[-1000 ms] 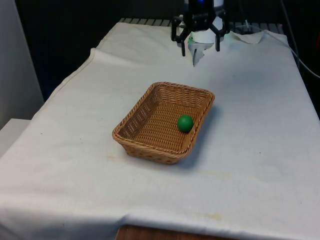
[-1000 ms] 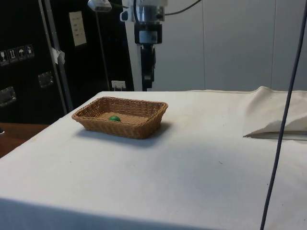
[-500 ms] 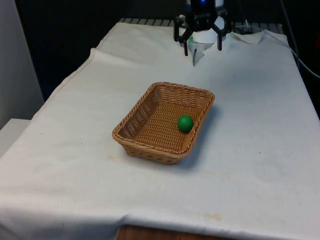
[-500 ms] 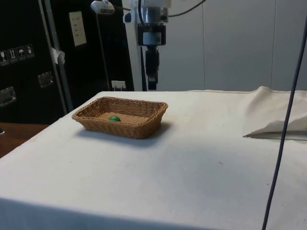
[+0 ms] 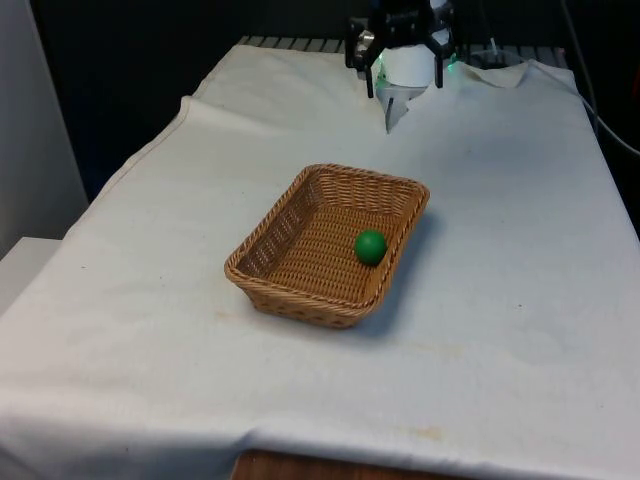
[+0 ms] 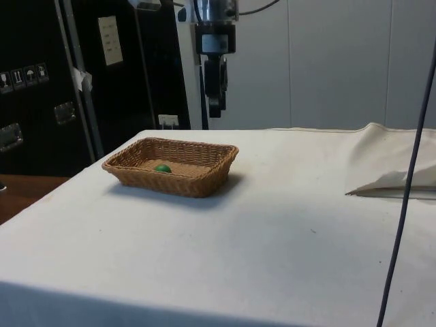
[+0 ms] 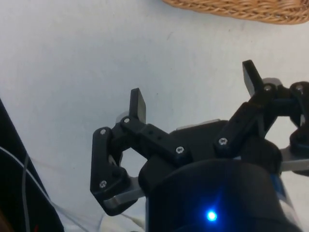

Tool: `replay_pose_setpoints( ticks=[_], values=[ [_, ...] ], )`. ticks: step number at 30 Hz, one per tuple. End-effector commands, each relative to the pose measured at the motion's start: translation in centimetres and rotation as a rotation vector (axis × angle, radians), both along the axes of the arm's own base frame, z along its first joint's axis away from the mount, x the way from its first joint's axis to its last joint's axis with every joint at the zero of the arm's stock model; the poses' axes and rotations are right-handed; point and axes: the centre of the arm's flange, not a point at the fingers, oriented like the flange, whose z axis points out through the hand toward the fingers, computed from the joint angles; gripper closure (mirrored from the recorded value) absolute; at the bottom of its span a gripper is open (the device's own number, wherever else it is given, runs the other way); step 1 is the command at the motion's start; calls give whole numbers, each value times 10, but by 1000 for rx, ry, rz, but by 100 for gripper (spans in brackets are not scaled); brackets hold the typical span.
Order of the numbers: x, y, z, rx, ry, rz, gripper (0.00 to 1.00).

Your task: Pick up the ball and place it into the basket.

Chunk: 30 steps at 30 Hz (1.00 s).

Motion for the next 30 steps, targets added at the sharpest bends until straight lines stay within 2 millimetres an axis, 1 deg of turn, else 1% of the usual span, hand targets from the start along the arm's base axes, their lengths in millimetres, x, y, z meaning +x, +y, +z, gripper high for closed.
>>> replay_pose_setpoints(
  ticks=[1, 11, 25, 30],
  values=[
    [-1, -2, 1, -15, 7, -10, 0],
    [-5, -4, 6, -36, 18, -35, 0],
    [-4, -4, 5, -43, 23, -103, 0],
    [-3, -3, 9, -42, 20, -125, 0]
  ],
)
